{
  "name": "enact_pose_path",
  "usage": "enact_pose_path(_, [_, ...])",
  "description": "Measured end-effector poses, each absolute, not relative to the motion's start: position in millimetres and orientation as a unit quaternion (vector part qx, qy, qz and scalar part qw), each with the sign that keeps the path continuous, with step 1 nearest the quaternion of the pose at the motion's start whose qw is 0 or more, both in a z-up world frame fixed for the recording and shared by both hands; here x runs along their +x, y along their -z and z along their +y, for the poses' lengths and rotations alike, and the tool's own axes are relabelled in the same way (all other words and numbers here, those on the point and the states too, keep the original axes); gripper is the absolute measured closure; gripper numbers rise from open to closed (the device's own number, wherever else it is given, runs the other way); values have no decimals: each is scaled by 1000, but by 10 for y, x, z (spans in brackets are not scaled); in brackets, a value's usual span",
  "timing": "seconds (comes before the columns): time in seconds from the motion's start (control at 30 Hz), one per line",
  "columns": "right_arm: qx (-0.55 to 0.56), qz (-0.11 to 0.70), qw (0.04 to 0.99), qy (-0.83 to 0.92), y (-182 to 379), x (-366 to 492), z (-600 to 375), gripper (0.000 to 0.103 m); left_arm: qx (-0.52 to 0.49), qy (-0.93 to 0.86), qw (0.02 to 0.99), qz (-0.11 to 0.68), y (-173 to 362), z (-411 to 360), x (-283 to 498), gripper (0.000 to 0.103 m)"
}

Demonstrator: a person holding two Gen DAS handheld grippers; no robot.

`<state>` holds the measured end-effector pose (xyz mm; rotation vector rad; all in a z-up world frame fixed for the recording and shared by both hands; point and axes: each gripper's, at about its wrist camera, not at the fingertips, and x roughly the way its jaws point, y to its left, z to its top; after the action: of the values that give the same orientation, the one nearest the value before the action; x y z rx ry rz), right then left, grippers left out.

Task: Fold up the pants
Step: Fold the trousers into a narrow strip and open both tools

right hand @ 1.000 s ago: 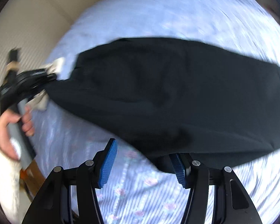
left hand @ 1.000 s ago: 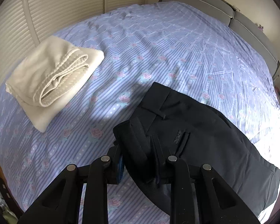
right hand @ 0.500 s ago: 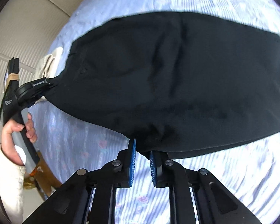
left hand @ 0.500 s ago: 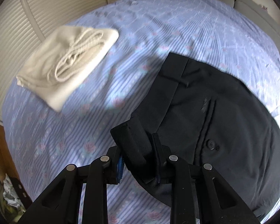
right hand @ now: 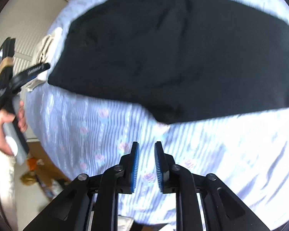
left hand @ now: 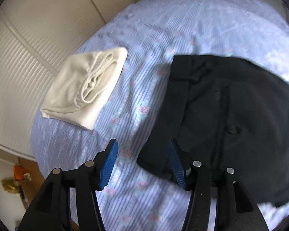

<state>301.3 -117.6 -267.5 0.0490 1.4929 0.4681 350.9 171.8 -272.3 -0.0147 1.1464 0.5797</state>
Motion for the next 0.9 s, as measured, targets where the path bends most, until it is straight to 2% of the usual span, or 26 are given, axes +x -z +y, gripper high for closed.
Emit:
enact_pose_path(0.1, [41, 660, 726, -190, 2498, 3111, -1413, 79, -19, -215, 820, 530, 2471, 1553, 3295, 44])
enact_pose_path(0.17, [59, 654, 736, -164, 2368, 3190, -1644, 77, -5, -189, 828, 527, 2359, 1366, 3236, 38])
enact_pose_path(0.2, [72, 647, 744, -149, 2282, 3227, -1785, 74, 7, -165, 835, 525, 2279, 1204, 3195, 37])
enact_pose_path(0.27, [90, 628, 764, -121, 2108, 3297, -2030, 60, 22, -131, 841, 524, 2195, 933, 3228, 34])
enact_pose_path(0.6, [177, 524, 833, 26, 1484, 3318, -3698, 55, 56, 67, 879, 468, 1683, -665, 3827, 30])
enact_pose_path(0.63, [189, 513, 836, 43, 1447, 3293, -3865, 55, 54, 83, 881, 462, 1628, -810, 3899, 28])
enact_pose_path(0.9, [273, 423, 851, 150, 1371, 3195, -5168, 52, 93, 197, 877, 428, 1503, -2024, 4561, 28])
